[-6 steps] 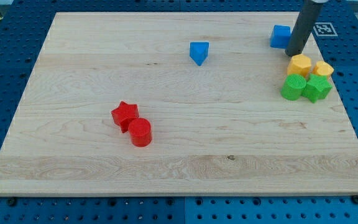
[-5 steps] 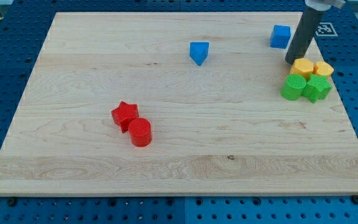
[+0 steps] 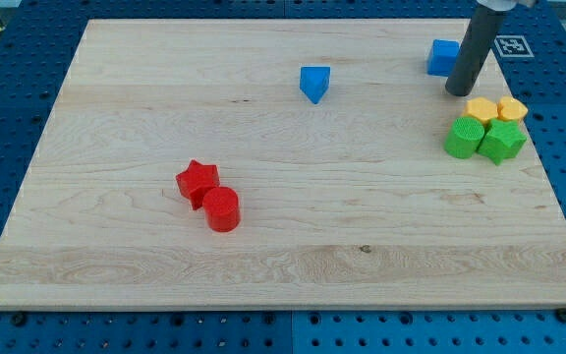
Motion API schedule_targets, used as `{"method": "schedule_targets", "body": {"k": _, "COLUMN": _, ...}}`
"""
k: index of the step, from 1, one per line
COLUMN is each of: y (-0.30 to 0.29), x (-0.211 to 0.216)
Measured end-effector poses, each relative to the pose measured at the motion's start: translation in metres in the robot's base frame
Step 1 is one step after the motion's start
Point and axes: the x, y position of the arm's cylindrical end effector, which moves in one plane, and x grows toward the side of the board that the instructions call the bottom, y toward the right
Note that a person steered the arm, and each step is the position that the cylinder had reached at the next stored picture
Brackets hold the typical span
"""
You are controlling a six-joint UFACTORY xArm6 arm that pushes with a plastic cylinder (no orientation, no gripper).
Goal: Push the blue triangle a bit up
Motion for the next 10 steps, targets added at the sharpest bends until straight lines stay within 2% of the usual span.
{"method": "schedule_targets", "body": {"k": 1, "y": -0.001, "x": 0.000}}
{"method": "schedule_targets", "body": {"k": 3, "y": -0.098, "x": 0.001}}
{"method": "schedule_targets", "body": {"k": 4, "y": -0.119, "x": 0.010}}
{"method": "schedule_targets", "body": {"k": 6, "y": -0.209, "x": 0.017}}
{"method": "schedule_targets", "body": {"k": 7, "y": -0.196, "x": -0.019}}
{"method": "schedule_targets", "body": {"k": 8, "y": -0.143, "x": -0.056}}
{"method": "schedule_targets", "body": {"k": 9, "y": -0.131, "x": -0.059}}
{"method": "schedule_targets", "body": {"k": 10, "y": -0.083, "x": -0.059}}
